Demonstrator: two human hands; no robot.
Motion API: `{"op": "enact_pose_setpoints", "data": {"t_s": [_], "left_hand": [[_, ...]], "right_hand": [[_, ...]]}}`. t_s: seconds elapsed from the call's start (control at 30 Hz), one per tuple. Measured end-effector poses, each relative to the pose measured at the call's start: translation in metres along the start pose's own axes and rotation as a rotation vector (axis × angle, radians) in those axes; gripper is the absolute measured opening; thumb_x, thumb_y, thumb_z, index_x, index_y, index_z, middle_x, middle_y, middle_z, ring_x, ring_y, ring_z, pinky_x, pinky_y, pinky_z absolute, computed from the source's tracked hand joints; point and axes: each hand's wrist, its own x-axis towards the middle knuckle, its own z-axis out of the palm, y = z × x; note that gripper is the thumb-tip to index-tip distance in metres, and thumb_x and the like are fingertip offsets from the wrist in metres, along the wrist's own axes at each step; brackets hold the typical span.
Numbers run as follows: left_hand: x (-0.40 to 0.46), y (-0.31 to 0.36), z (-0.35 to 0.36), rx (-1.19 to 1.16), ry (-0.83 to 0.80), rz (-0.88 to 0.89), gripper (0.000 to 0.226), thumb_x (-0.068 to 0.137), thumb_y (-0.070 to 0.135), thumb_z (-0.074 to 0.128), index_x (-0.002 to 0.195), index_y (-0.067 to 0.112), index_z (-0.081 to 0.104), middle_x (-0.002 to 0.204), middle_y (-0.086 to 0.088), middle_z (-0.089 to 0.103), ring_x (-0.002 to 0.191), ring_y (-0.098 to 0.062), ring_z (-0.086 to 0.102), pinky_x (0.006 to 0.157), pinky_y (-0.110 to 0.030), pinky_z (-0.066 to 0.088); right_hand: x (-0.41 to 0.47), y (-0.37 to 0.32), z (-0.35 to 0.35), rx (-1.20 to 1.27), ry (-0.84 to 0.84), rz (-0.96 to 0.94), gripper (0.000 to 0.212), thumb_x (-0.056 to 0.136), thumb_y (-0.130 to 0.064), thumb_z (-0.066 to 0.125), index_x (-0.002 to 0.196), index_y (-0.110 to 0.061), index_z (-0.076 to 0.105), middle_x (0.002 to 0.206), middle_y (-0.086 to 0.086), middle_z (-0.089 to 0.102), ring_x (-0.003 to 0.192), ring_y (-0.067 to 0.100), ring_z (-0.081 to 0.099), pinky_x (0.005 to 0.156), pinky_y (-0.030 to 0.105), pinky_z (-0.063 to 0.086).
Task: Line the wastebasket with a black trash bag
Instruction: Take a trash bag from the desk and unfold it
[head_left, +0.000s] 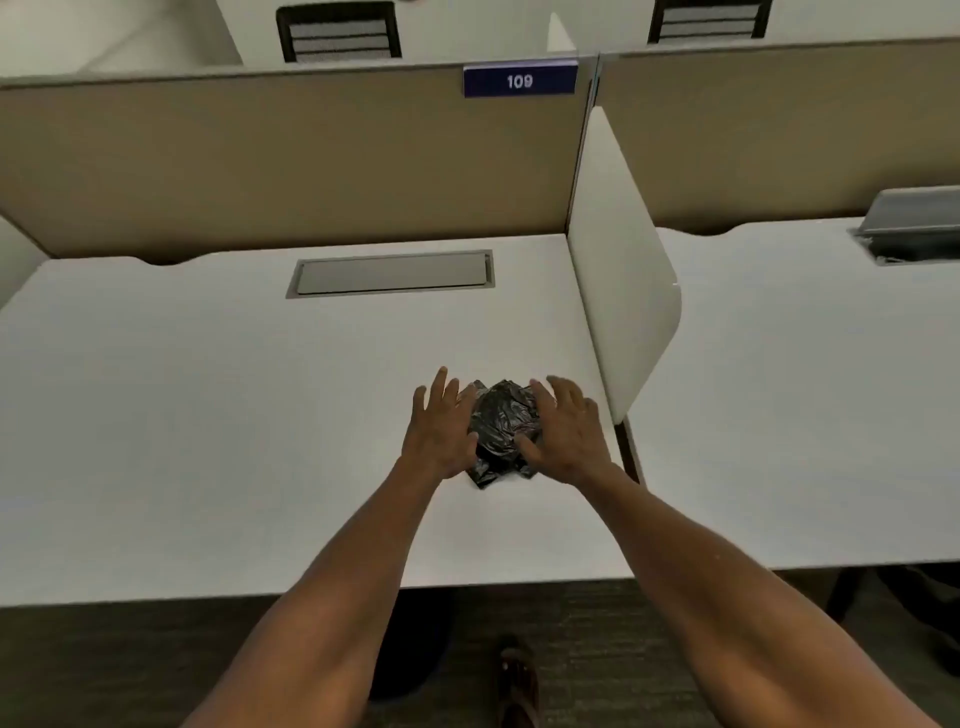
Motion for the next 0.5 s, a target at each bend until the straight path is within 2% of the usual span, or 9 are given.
{"op": "enact_pose_setpoints", "data": {"t_s": [0.07,0.17,0.33,0.43,0.5], "left_hand": [[0.007,0.003,0.009,-0.015,-0.076,-0.019,0.078,0.098,0.04,0.051,0.163,0.014,0.018,0.169,-0.011,0.023,0.16,-0.031,-0.005,0.128,-0.052,0.005],[0.013,0.005,0.029,-0.047,-0.18,-0.024,0.078,0.097,0.041,0.052,0.163,0.015,0.019,0.168,-0.009,0.027,0.16,-0.03,0.004,0.127,-0.052,0.009],[0.022,0.002,0.051,-0.146,-0.239,-0.04,0.073,0.096,0.036,0.051,0.161,0.019,0.024,0.163,-0.005,0.037,0.156,-0.028,0.021,0.125,-0.052,0.016],[0.026,0.001,0.06,-0.216,-0.227,-0.058,0.065,0.095,0.034,0.053,0.156,0.017,0.035,0.152,-0.004,0.049,0.146,-0.026,0.037,0.118,-0.049,0.028],[0.027,0.001,0.065,-0.286,-0.201,-0.077,0.061,0.095,0.033,0.055,0.152,0.017,0.04,0.146,-0.005,0.054,0.14,-0.027,0.043,0.115,-0.048,0.033]], "right_hand": [[0.005,0.007,0.013,-0.034,-0.104,-0.08,0.095,0.08,-0.053,0.065,0.159,-0.018,0.028,0.163,0.011,0.03,0.154,0.034,0.024,0.119,0.049,0.029],[0.009,0.019,0.037,-0.098,-0.252,-0.107,0.1,0.081,-0.052,0.067,0.163,-0.022,0.018,0.17,0.011,0.016,0.158,0.033,0.012,0.126,0.049,0.021],[0.029,0.025,0.064,-0.122,-0.354,-0.157,0.11,0.082,-0.052,0.074,0.165,-0.028,0.006,0.174,0.007,0.002,0.161,0.031,0.003,0.127,0.053,0.014],[0.038,0.024,0.072,-0.087,-0.371,-0.161,0.096,0.089,-0.052,0.065,0.164,-0.034,0.009,0.175,0.007,0.004,0.161,0.031,0.005,0.127,0.054,0.013],[0.042,0.023,0.075,-0.051,-0.36,-0.14,0.082,0.092,-0.043,0.057,0.163,-0.036,0.016,0.174,0.01,0.009,0.16,0.032,0.01,0.126,0.054,0.015]]}}
